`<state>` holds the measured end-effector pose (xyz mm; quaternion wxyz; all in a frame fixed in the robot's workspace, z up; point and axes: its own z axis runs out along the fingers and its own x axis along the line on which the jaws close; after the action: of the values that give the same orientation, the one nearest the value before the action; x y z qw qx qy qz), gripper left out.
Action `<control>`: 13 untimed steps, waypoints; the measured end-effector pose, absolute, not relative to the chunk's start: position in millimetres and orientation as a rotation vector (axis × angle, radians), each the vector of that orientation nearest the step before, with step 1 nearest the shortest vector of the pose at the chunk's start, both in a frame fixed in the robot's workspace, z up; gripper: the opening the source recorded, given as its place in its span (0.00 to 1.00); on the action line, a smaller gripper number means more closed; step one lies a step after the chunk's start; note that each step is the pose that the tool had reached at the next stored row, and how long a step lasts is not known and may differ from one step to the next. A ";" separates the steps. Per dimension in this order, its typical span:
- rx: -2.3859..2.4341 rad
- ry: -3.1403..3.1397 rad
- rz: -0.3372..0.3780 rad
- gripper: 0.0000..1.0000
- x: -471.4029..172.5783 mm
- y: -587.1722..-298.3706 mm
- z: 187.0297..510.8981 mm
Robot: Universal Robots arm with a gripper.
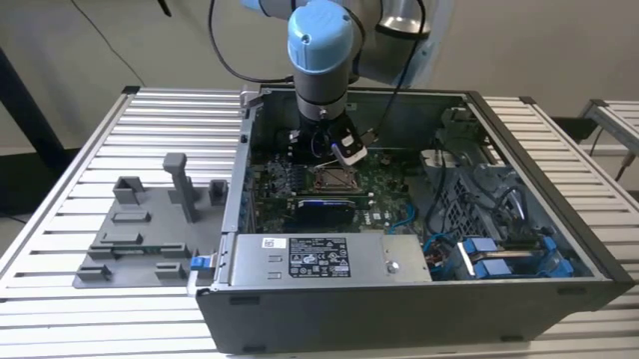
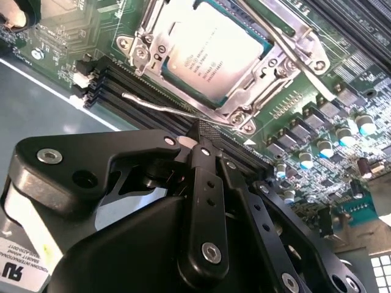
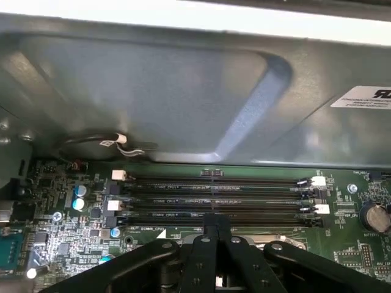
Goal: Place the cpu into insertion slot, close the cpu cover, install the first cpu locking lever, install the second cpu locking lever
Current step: 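Install the first cpu locking lever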
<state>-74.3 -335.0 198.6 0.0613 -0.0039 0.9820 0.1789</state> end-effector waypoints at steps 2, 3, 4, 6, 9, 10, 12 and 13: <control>-0.023 2.971 0.542 0.11 -72.3 -334.9 197.6; -0.028 2.972 0.542 0.11 -71.2 -334.9 197.1; -0.033 2.972 0.542 0.11 -70.0 -335.0 196.7; -0.042 2.973 0.543 0.11 -67.4 -335.1 196.0; -0.047 2.973 0.544 0.11 -66.4 -335.7 195.8; -0.046 2.973 0.544 0.11 -66.4 -335.7 196.0; -0.047 2.973 0.544 0.11 -67.6 -335.8 197.0; -0.047 2.973 0.544 0.11 -68.8 -335.9 197.8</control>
<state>-68.8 -335.9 197.8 0.0593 -0.0155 0.9818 0.1796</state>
